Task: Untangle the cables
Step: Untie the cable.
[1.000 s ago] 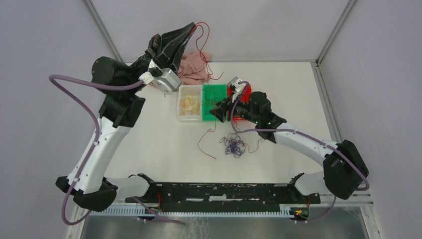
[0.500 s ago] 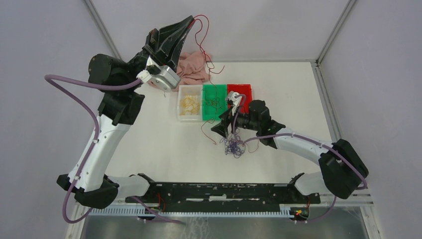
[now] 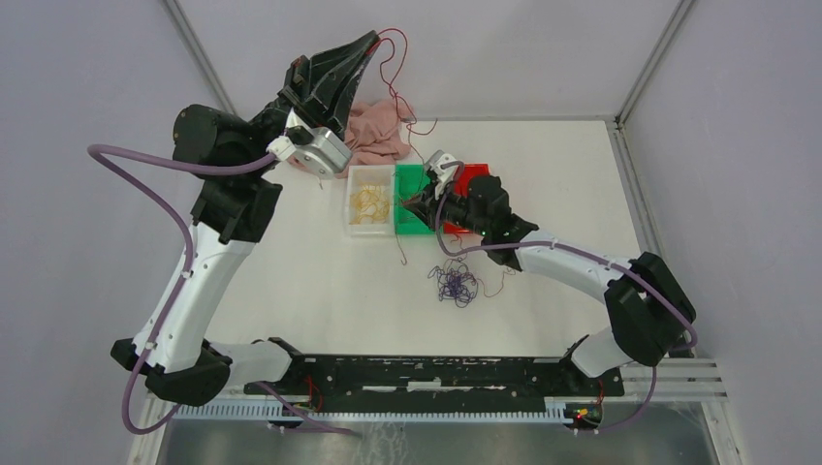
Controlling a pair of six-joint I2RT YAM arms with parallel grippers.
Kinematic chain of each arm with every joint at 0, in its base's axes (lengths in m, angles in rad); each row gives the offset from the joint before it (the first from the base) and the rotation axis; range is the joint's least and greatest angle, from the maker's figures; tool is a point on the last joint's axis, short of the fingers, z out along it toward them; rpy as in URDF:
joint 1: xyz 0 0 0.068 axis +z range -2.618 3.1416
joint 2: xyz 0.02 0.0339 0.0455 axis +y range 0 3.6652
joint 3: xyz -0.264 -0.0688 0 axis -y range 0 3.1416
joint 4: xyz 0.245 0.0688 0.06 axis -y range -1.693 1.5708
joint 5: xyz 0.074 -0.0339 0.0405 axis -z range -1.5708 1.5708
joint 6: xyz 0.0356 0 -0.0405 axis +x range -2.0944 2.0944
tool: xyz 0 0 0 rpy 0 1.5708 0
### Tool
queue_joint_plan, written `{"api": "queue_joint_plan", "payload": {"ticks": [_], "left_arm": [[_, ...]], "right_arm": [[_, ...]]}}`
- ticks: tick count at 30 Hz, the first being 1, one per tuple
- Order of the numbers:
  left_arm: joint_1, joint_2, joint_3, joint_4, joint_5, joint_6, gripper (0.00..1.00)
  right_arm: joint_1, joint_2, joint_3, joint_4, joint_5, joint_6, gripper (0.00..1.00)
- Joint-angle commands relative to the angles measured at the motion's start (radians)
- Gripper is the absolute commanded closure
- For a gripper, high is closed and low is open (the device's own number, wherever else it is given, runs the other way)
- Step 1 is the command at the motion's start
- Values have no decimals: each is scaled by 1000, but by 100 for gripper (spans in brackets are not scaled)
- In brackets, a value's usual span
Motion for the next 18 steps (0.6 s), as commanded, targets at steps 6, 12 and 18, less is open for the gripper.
{"api": "queue_joint_plan", "payload": {"ticks": [6, 12, 18], "left_arm": [[-1, -23, -14, 36, 6, 10, 97], [-1, -64, -95, 37, -15, 16, 97], [-2, -105, -178, 13, -34, 40, 97]], "right_arm": [[-33, -9, 176, -56, 136, -68, 99], [-82, 21, 271, -107, 151, -93, 99], [-117, 88, 305, -109, 145, -69, 99]]}}
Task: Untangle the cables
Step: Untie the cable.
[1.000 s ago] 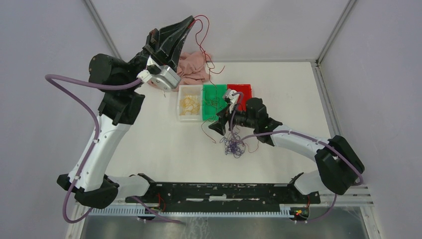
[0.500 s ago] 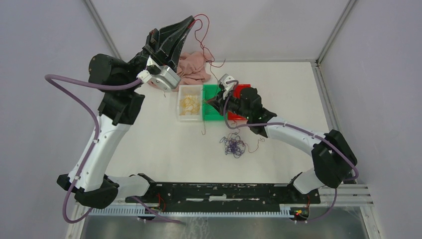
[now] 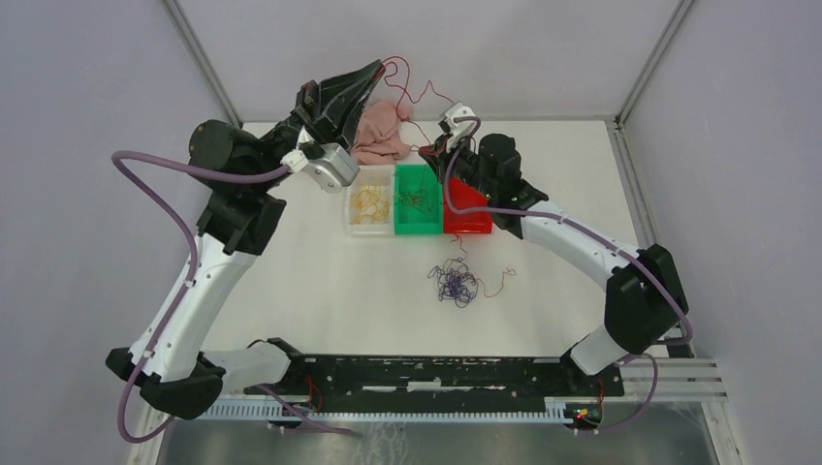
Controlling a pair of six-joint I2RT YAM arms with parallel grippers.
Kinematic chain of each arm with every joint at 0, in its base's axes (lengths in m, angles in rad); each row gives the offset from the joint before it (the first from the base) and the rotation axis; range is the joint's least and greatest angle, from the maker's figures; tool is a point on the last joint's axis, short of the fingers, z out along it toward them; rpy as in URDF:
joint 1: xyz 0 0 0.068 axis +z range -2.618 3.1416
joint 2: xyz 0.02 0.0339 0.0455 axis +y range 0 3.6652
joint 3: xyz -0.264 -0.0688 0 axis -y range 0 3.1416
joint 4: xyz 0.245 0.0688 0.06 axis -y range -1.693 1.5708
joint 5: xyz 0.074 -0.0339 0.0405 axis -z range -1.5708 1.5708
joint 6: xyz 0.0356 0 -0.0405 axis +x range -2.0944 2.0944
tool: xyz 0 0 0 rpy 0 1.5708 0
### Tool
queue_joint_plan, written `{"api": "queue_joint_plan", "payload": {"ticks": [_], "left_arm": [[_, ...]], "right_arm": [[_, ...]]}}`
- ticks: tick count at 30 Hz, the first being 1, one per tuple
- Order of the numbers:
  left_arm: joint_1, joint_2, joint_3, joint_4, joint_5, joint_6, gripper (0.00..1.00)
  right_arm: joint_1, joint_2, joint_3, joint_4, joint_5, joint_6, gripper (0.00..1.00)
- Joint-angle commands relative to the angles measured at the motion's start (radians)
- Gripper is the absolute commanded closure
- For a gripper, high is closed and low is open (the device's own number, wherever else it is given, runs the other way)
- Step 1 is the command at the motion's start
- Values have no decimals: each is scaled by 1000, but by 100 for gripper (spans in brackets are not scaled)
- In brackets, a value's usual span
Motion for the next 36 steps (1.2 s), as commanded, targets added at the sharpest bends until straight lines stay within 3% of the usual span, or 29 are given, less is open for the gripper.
{"api": "queue_joint_plan", "payload": {"ticks": [1, 8, 13, 21, 29, 33, 35, 36], "left_arm": [[-2, -52, -59, 10, -25, 49, 97], [-1, -89, -164, -21, -78, 101, 97], [-1, -102, -234, -17, -161, 147, 97], [-1, -59, -247, -3, -312, 154, 97], [1, 22, -214, -77, -395, 83, 97], [0, 71, -185, -91, -404, 47, 97], [0, 101, -163, -89, -406, 35, 97], [1, 114, -152, -89, -404, 30, 97]], "right_arm": [[-20, 62, 47, 4, 7, 12, 99], [-28, 187, 36, 10, 13, 72, 99], [-29, 261, 55, -51, 13, 158, 88], [-37, 331, 164, -219, -35, 279, 60], [-49, 301, 254, -557, -6, 320, 33], [-62, 216, 148, -535, 44, 348, 20], [-66, 159, 84, -502, 95, 362, 3], [-67, 131, 56, -487, 122, 372, 1]]}}
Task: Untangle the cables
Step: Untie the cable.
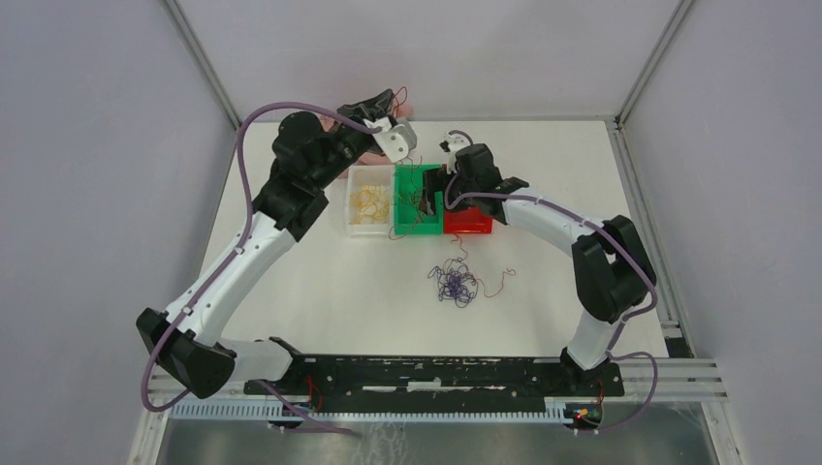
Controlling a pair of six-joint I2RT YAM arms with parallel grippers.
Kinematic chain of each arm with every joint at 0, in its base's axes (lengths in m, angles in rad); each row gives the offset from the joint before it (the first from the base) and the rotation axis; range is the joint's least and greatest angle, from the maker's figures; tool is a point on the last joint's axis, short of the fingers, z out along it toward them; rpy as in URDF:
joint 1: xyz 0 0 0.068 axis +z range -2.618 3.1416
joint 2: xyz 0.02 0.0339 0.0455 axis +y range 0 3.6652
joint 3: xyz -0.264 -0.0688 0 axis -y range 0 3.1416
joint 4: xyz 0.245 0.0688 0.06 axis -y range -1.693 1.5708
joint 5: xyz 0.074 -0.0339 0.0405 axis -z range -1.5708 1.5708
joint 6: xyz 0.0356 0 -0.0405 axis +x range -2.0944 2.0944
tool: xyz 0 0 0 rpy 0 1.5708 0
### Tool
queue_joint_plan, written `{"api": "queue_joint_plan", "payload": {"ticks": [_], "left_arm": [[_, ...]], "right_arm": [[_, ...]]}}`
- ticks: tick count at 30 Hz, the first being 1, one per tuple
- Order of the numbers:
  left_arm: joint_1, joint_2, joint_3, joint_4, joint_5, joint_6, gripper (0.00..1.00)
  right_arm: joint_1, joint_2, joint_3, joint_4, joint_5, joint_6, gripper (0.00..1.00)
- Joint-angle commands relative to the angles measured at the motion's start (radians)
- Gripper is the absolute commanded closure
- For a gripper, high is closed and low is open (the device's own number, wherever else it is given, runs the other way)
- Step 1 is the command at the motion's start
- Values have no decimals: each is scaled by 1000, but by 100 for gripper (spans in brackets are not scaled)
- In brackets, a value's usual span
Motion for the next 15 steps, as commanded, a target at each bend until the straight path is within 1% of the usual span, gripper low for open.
{"api": "queue_joint_plan", "payload": {"ticks": [1, 6, 8, 11, 15], "left_arm": [[1, 45, 92, 20, -26, -65, 97], [-1, 117, 177, 25, 1, -97, 97], [0, 148, 207, 29, 5, -95, 97], [-1, 194, 251, 31, -20, -79, 97], [3, 250, 282, 34, -64, -28, 97]], "right_arm": [[-16, -163, -103, 29, 125, 53, 1], [-36, -265, -180, 47, 274, 154, 1], [-48, -285, -197, 55, 274, 165, 1], [-60, -280, -179, 22, 253, 164, 1], [-64, -266, -167, -10, 248, 154, 8]]}}
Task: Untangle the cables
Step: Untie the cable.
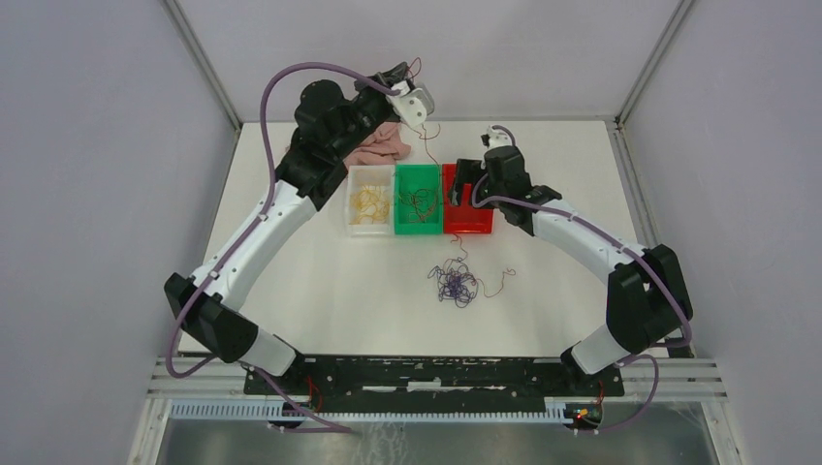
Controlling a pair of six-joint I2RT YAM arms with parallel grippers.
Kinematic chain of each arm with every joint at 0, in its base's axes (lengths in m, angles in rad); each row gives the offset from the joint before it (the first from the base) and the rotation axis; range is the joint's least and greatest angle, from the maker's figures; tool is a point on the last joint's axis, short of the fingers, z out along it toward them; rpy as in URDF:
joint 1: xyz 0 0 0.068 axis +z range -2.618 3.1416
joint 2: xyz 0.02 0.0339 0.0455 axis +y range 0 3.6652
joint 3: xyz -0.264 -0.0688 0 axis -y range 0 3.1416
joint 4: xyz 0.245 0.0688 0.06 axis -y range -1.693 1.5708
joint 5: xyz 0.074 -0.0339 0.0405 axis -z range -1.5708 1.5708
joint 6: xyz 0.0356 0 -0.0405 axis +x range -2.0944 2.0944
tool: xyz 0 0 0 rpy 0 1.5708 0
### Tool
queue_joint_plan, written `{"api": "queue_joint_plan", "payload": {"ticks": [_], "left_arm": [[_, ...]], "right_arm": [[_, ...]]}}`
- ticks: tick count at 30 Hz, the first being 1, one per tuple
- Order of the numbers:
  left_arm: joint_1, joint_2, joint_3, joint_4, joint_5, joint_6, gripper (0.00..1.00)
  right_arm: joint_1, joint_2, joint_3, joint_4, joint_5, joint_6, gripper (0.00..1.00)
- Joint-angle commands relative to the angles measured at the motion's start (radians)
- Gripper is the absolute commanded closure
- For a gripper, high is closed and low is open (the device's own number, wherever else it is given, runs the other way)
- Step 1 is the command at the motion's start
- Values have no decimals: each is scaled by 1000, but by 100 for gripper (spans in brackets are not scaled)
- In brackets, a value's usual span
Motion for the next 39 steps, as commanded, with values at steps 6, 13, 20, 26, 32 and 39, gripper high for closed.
{"api": "queue_joint_plan", "payload": {"ticks": [6, 13, 20, 26, 32, 39], "left_arm": [[26, 121, 86, 56, -83, 71, 97], [77, 245, 212, 55, -95, 72, 97], [87, 324, 283, -28, -78, 42, 97], [94, 373, 318, -31, -77, 18, 97], [93, 380, 333, -44, -58, -35, 97], [93, 355, 316, -130, -23, -95, 97]], "right_arm": [[-14, -9, 10, -36, 68, 38, 20], [-22, -42, -28, 51, -9, 76, 48], [-23, 16, -10, 162, -198, 157, 61], [-21, 146, 50, 295, -402, 294, 70], [-4, 265, 112, 393, -496, 399, 78], [65, 260, 115, 304, -298, 346, 88]]}}
